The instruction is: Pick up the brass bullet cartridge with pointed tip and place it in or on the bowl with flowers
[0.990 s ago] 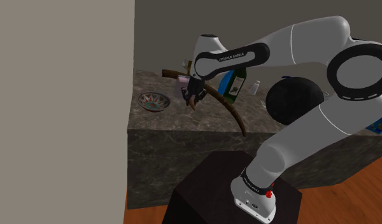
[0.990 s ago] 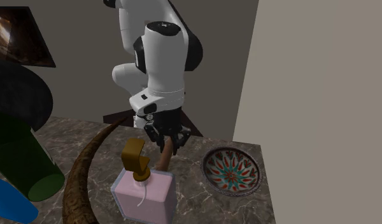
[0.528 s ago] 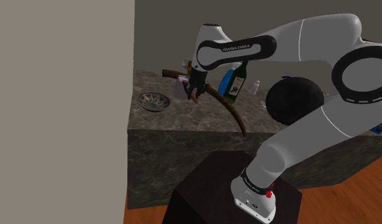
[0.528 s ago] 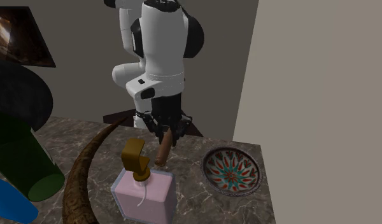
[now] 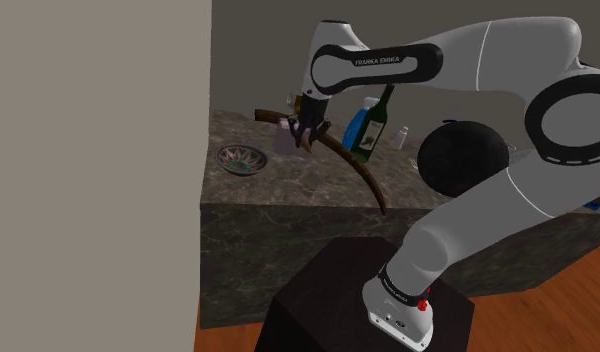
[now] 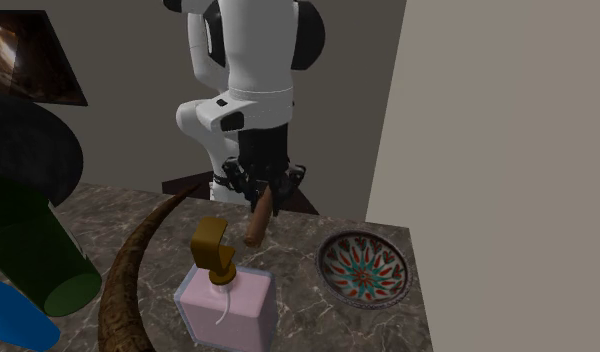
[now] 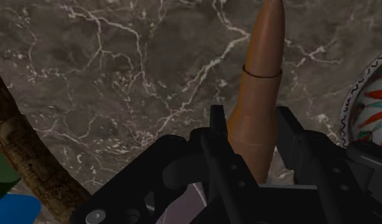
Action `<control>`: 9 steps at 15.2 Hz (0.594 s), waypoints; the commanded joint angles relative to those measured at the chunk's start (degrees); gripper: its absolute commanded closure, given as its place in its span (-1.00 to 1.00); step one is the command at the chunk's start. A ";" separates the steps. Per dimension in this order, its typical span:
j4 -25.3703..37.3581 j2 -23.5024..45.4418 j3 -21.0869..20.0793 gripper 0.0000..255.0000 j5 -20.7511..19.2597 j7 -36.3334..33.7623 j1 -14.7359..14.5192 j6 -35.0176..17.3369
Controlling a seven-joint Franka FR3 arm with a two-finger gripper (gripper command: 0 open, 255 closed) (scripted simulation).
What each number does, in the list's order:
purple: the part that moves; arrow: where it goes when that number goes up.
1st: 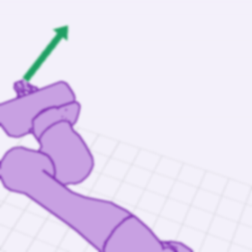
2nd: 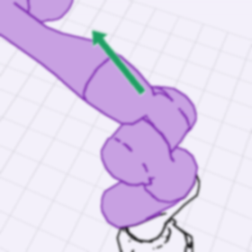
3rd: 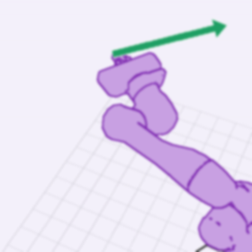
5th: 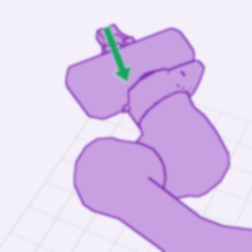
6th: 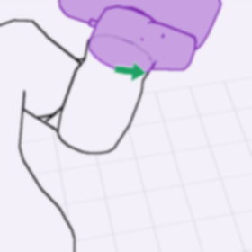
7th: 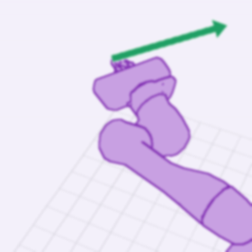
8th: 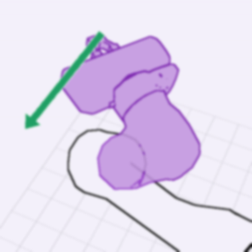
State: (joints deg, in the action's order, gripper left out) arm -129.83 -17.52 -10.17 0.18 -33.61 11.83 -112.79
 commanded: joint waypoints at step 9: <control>17.67 16.14 -6.99 1.00 -2.80 -12.04 -3.59 2.32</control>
State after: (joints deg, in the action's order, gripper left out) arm -114.24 -3.03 -16.58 -2.17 -44.43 8.63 -110.98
